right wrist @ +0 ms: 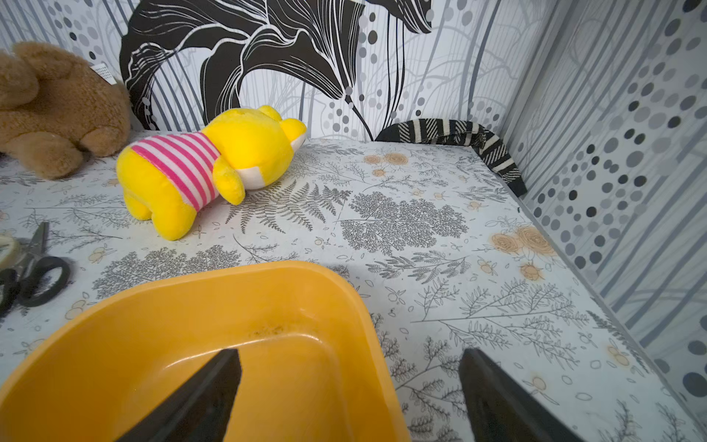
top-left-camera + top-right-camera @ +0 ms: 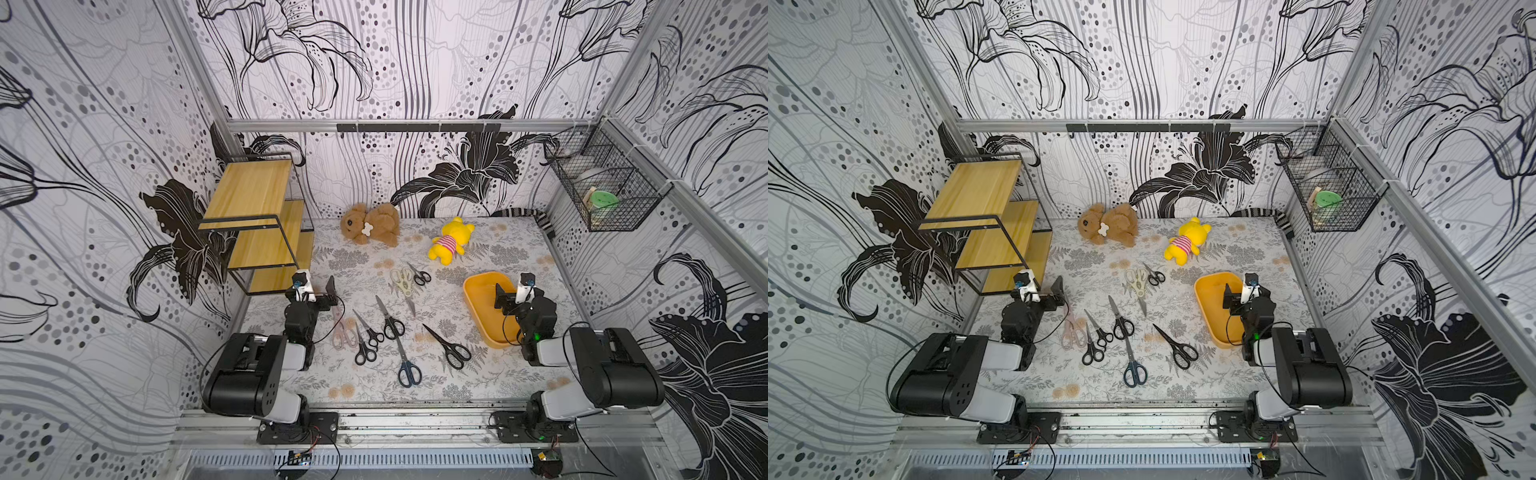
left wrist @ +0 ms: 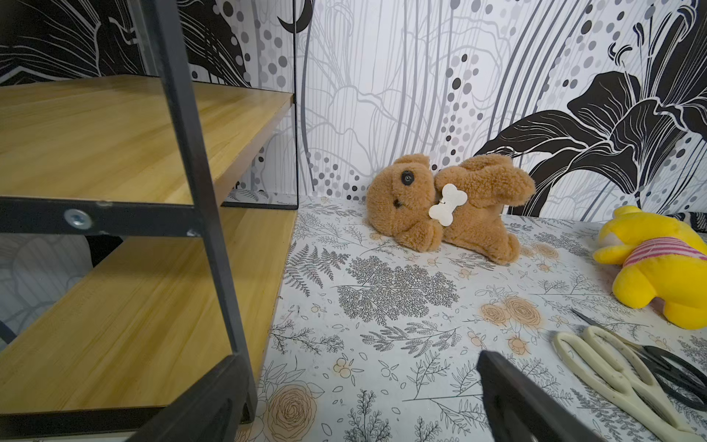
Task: Put the scissors into the storage box
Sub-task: Pick up the scissors from the center of the board.
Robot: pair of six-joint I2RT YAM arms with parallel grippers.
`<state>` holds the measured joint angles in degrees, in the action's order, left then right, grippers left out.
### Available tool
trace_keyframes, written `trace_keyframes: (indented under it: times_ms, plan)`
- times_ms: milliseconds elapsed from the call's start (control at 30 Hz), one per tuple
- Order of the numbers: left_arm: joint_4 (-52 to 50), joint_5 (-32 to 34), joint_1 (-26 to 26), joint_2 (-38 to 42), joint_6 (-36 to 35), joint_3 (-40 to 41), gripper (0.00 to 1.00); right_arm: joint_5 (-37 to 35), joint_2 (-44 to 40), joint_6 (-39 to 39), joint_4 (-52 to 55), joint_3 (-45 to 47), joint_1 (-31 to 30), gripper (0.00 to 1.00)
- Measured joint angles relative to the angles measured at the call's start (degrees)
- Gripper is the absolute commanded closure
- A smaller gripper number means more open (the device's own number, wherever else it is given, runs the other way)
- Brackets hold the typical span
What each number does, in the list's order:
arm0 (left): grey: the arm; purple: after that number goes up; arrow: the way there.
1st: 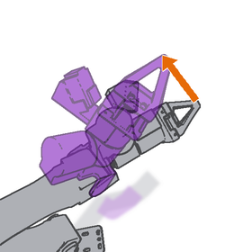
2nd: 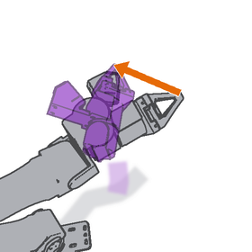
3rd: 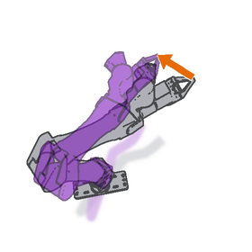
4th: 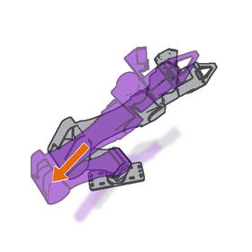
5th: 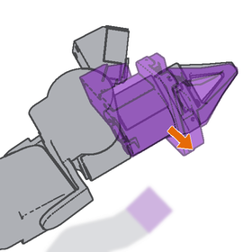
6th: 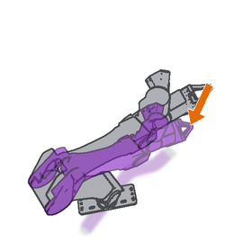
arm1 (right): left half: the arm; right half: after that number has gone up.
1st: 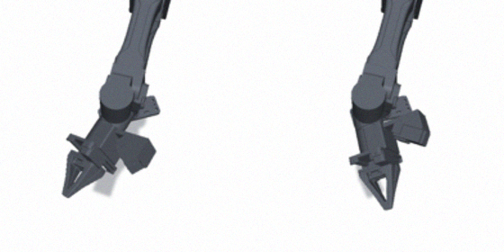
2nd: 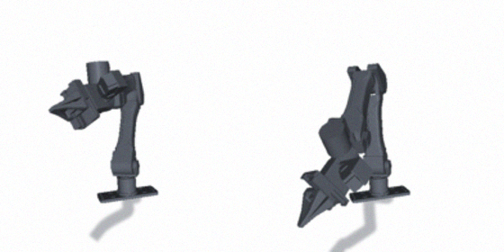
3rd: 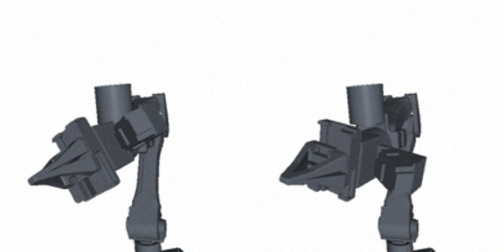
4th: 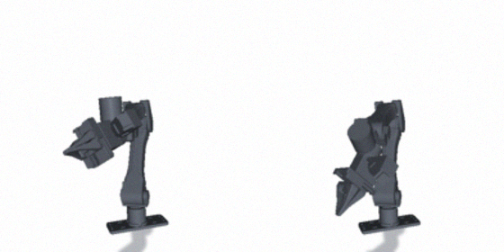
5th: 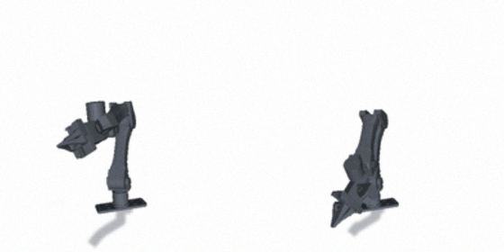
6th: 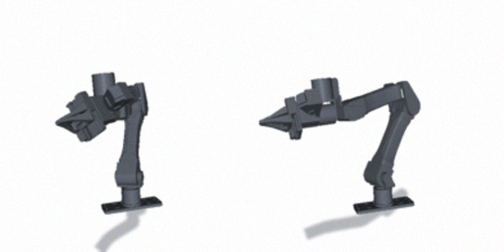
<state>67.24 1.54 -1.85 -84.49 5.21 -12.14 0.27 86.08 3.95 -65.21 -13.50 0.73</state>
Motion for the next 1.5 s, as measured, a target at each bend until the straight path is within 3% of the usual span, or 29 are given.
trace_keyframes:
  times_ms: [733, 900, 1000, 1133, 1267, 1500]
  plan:
    - [-2.3, 1.2, 0.0, 2.0, -0.2, -0.1, 0.02, 0.8, -0.8, 0.0, 2.1, -0.4, 0.0, 0.03]
    - [-9.8, 2.9, -0.8, 11.5, -0.1, -1.5, 0.02, 0.5, -9.5, -0.1, 12.4, -3.3, 0.0, 0.01]
    - [-17.1, 5.3, -1.7, 17.3, 1.8, -4.7, 0.02, -0.3, -15.8, -1.7, 23.1, -7.7, 0.0, 0.09]
    - [-27.7, 8.3, -3.9, 22.6, 6.3, -10.6, 0.02, -2.7, -22.1, -5.0, 38.8, -15.4, -3.1, 0.1]
    - [-37.5, 8.8, -8.9, 24.4, 12.5, -15.9, 0.02, -4.7, -24.7, -8.0, 55.0, -21.8, -11.6, 0.13]
    - [-46.3, 8.6, -24.2, 18.5, 24.1, -18.4, 0.02, -4.2, -21.3, -15.1, 81.8, -31.0, -24.3, 0.3]
